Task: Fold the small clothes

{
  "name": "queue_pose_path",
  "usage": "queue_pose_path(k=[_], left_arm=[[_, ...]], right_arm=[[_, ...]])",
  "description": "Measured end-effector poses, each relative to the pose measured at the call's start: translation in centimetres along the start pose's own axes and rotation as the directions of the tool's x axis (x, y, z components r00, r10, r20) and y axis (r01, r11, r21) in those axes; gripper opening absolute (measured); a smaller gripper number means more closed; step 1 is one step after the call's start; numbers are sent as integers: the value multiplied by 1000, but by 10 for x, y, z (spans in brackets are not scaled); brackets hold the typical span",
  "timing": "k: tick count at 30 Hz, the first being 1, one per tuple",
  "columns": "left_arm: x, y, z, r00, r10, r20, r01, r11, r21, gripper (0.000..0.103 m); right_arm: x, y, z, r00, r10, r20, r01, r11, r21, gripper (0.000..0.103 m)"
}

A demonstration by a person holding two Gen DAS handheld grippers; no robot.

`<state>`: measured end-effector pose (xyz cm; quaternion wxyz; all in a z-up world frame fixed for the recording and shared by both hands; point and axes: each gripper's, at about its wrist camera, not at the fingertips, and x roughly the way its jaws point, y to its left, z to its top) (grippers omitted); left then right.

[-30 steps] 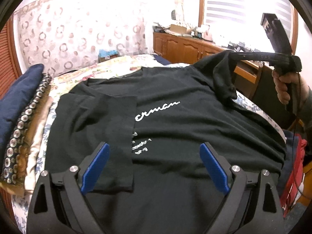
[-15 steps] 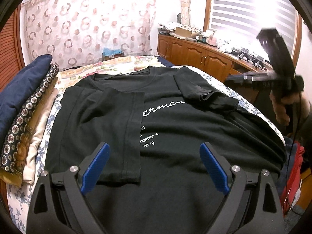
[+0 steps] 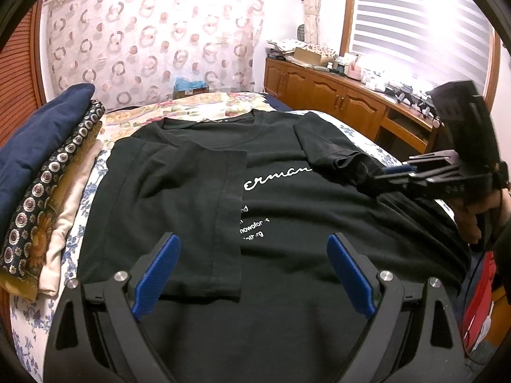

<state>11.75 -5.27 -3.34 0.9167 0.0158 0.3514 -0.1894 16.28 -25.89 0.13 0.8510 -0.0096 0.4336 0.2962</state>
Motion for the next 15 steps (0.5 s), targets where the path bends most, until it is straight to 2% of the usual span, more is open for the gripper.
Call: queue_pose_path(k=[3, 6, 11, 13, 15], left_arm=[[-2, 2, 1, 1000, 8, 3, -8, 1000, 2, 94], [-4, 3, 5, 1000, 11, 6, -11, 1000, 0, 94], [-2, 0, 17, 1000, 3, 11, -3, 1000, 1, 94], [2, -5, 26, 1000, -8, 10, 8, 1000, 12, 94], [8, -13, 37, 1000, -29, 7, 29, 999, 26, 94]], right_arm=[[-3, 12, -4, 999, 36, -3, -36, 999, -25, 29], [-6, 12, -11, 1000, 16, 0, -16, 1000, -25, 29], [-27, 2, -25, 990, -119, 76, 119, 993, -4, 29], [-34, -7, -33, 971, -216, 98, 214, 976, 23, 35], [-35, -17, -38, 952, -289, 98, 286, 957, 45, 35]])
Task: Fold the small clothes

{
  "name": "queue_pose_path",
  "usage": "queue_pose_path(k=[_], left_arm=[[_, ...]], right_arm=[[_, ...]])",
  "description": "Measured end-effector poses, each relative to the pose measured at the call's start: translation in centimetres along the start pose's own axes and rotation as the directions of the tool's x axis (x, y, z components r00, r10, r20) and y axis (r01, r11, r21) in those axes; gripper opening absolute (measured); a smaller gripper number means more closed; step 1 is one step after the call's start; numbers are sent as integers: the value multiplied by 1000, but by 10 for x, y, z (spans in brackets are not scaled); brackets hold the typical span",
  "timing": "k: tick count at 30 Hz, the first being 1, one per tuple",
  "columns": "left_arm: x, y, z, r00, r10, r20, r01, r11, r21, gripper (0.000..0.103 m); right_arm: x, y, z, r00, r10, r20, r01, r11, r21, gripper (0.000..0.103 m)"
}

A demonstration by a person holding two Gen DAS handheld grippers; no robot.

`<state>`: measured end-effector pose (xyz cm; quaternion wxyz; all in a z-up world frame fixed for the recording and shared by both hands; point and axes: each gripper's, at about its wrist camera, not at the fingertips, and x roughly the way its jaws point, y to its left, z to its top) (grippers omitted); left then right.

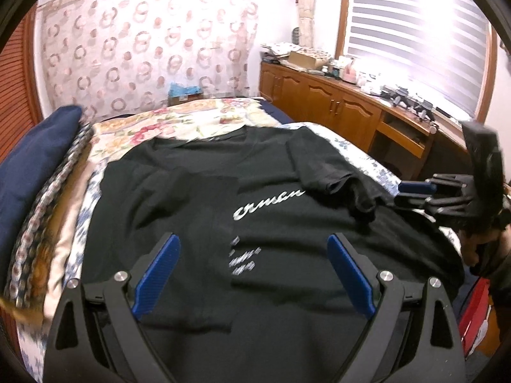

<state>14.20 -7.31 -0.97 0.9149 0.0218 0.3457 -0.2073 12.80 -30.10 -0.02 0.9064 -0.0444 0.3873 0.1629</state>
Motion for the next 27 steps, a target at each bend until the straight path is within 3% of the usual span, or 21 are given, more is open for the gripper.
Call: queue_pose_path(k=[2, 5, 10, 14, 18, 20, 27], left_arm=[[8, -7, 12, 1000, -22, -4, 22, 1000, 10, 94], [29, -19, 32, 997, -74, -25, 74, 997, 27, 94], [63, -38, 56, 993, -104, -64, 108, 992, 62, 87], [96, -53, 65, 985, -119, -124, 131, 987, 94, 64], [119, -68, 74, 973, -158, -169, 176, 980, 97, 61], [128, -76, 80, 967, -178, -185, 200, 974, 107, 52], [166, -103, 80, 939, -162, -302, 215, 965, 149, 49]], right_arm=[[8, -12, -6, 997, -71, -24, 71, 997, 9, 35], [16, -24, -9, 993, -107, -43, 108, 994, 17, 35], [25, -35, -12, 994, -76, -78, 81, 995, 57, 38], [25, -37, -13, 996, -51, -76, 58, 995, 82, 40], [26, -33, -13, 995, -61, -78, 66, 995, 70, 41], [27, -34, -13, 995, -55, -78, 60, 995, 73, 42], [27, -33, -14, 996, -53, -78, 59, 996, 71, 44]])
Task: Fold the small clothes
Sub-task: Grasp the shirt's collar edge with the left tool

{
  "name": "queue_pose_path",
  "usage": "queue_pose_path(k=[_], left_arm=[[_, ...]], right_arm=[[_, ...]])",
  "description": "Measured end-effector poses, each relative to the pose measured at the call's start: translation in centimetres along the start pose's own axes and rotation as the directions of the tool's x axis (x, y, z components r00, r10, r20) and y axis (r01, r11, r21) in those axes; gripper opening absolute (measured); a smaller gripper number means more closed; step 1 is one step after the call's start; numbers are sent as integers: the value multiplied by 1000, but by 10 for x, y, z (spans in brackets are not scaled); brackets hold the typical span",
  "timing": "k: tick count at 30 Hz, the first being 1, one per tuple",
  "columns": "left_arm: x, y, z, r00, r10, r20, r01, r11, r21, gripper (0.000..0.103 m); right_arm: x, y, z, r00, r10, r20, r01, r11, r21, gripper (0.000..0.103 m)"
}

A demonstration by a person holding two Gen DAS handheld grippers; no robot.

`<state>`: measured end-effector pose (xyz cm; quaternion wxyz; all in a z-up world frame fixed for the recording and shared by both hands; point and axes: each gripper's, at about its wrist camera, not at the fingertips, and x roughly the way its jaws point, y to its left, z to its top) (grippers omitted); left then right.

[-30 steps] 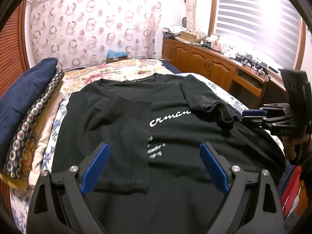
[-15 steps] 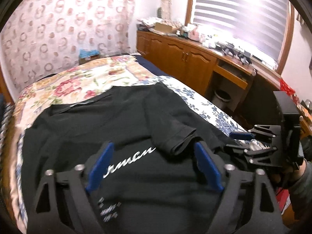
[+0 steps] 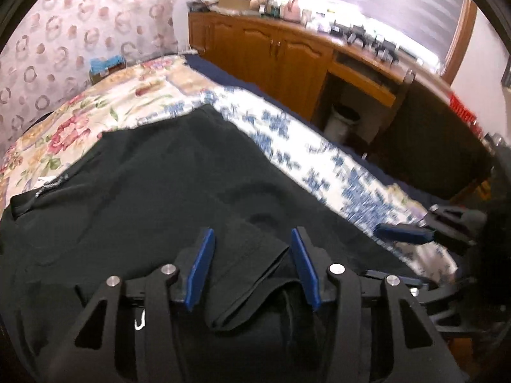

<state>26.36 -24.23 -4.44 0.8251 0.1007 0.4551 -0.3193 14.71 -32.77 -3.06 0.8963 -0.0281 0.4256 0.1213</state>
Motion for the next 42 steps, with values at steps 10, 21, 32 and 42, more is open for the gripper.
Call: queue_pose_path(k=[10, 21, 32, 42], left_arm=[[-20, 12, -10, 997, 1, 74, 2, 999, -50, 8], [-50, 49, -19, 988, 74, 133, -59, 992, -114, 0], [-96, 120, -46, 952, 237, 194, -182, 947, -265, 5], [-121, 109, -104, 946, 250, 206, -219, 962, -164, 52]], right_arm=[[0, 1, 0, 1000, -3, -1, 3, 1000, -2, 45], [0, 2, 0, 1000, -6, -2, 6, 1000, -8, 46], [0, 2, 0, 1000, -7, -3, 6, 1000, -9, 46], [0, 2, 0, 1000, -7, -3, 7, 1000, -9, 46]])
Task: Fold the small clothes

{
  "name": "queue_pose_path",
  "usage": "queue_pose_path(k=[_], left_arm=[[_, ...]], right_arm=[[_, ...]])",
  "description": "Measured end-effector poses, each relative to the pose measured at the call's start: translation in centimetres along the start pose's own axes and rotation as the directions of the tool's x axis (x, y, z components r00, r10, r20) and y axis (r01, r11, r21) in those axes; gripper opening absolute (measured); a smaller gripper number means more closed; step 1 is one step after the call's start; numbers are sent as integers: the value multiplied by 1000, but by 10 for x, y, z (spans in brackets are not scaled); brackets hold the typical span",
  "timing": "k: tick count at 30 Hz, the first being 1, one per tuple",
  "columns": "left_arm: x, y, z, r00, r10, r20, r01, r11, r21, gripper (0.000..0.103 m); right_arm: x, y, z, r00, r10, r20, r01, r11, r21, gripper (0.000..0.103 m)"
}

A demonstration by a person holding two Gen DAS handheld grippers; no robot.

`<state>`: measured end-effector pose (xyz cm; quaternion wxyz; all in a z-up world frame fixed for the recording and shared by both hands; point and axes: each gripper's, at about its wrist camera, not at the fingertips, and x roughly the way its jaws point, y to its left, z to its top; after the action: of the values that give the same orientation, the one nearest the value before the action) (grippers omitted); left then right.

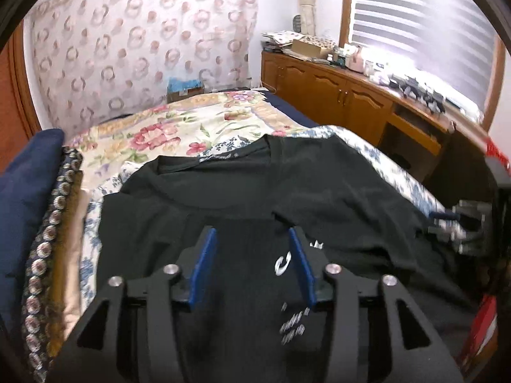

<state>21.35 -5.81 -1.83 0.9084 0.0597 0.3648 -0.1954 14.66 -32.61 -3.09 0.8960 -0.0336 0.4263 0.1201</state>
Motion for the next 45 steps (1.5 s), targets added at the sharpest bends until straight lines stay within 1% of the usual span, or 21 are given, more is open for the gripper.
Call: queue_pose_path(k=[1, 4, 6, 8, 10, 13, 16, 22, 26, 30, 32, 35, 37, 39, 45], left_arm=[[-5, 1, -6, 1000, 16, 5, -16, 1000, 13, 62], [-18, 7, -16, 999, 51, 15, -51, 998, 36, 62], [-25, 16, -27, 999, 54, 1, -54, 998, 33, 62], [-31, 27, -35, 997, 71, -11, -70, 997, 22, 63], [-34, 40, -42, 996, 89, -23, -89, 996, 6, 63], [-36, 61, -51, 994, 96, -61, -99, 994, -43, 63], [-33, 82, -58, 986, 128, -104, -138, 986, -90, 63], [-20, 102, -63, 981, 95, -170, -122, 980, -157, 63], [-14, 103, -55, 984, 66, -167, -94, 981, -170, 63], [-9, 105, -36, 986, 63, -157, -89, 983, -163, 63], [-2, 108, -25, 985, 70, -159, -95, 983, -157, 63], [9, 112, -12, 982, 94, -164, -117, 983, -138, 62], [20, 116, -4, 976, 125, -177, -149, 980, -130, 62], [29, 119, 2, 973, 138, -185, -162, 979, -123, 62], [58, 127, 13, 962, 158, -220, -185, 977, -107, 62]], right_arm=[[0, 0, 0, 1000, 0, 0, 0, 1000, 0, 46], [0, 0, 0, 1000, -1, 0, 1, 1000, 0, 46], [0, 0, 0, 1000, 0, 0, 0, 1000, 0, 46], [0, 0, 0, 1000, -1, 0, 1, 1000, 0, 46], [0, 0, 0, 1000, 0, 0, 0, 1000, 0, 46], [0, 0, 0, 1000, 0, 0, 0, 1000, 0, 46], [0, 0, 0, 1000, 0, 0, 0, 1000, 0, 46], [0, 0, 0, 1000, 0, 0, 0, 1000, 0, 46], [0, 0, 0, 1000, -1, 0, 1, 1000, -1, 46], [0, 0, 0, 1000, 0, -2, 0, 1000, -3, 46], [1, 1, 1, 1000, 11, -8, -11, 1000, -18, 52], [2, 3, 8, 999, 22, -25, -23, 999, -42, 57], [3, 5, 19, 999, 48, -21, -49, 997, -67, 59], [4, 7, 32, 999, 38, -6, -38, 995, -91, 61], [27, 1, 79, 999, 42, 16, -40, 993, -111, 62]])
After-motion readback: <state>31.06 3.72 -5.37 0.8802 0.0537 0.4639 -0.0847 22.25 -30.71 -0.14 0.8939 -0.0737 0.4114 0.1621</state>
